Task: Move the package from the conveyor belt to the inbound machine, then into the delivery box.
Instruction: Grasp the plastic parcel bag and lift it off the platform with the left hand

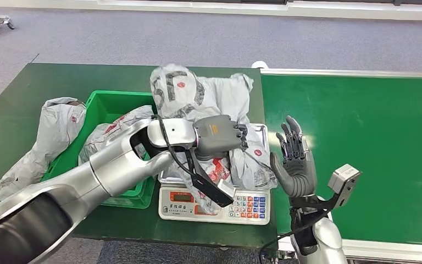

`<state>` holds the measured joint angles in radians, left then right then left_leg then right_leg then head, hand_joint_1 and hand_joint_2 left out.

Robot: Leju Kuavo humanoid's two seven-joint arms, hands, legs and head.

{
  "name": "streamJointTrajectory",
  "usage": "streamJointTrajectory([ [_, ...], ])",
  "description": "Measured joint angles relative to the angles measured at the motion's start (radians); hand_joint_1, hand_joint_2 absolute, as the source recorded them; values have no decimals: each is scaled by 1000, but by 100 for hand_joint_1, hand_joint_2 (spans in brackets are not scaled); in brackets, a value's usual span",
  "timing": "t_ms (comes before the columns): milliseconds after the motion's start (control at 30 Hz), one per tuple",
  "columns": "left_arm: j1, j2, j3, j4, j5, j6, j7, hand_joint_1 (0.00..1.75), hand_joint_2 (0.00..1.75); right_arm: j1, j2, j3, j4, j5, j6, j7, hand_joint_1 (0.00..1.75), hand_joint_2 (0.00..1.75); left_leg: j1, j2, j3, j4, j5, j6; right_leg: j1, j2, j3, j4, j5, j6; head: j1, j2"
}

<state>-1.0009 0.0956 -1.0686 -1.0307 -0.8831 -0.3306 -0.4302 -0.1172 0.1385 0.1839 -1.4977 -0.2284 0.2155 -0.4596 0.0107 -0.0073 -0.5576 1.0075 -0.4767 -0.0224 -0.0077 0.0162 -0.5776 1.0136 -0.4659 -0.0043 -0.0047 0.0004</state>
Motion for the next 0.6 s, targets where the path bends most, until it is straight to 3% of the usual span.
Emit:
streamJointTrajectory([
  [133, -1, 31, 9, -94, -18, -6, 16, 175, 175, 2, 0, -4, -12, -10, 6, 6, 0, 175, -1, -2, -2, 0, 0, 0, 0, -1, 0, 0, 0, 0, 0, 0],
  [333, 2, 51, 22, -130, -53, 13, 36, 175, 175, 3, 0, -18, -23, -13, 14, 9, 0, 175, -1, -2, -2, 0, 0, 1, -1, -1, -1, 0, 1, 1, 0, 0],
  [467, 19, 71, 57, -116, -42, 17, 60, 175, 175, 12, 0, -23, -30, -13, 20, 10, 0, 175, -1, -2, -2, 0, 0, 1, -1, -1, -1, 0, 1, 1, 0, 0],
  [600, 42, 116, 143, -15, -33, 60, 35, 175, 175, 28, 1, -34, -38, -5, 25, 14, 0, 175, 0, 1, -2, 0, 1, 0, -1, 1, -2, 0, 1, 0, 0, 0],
])
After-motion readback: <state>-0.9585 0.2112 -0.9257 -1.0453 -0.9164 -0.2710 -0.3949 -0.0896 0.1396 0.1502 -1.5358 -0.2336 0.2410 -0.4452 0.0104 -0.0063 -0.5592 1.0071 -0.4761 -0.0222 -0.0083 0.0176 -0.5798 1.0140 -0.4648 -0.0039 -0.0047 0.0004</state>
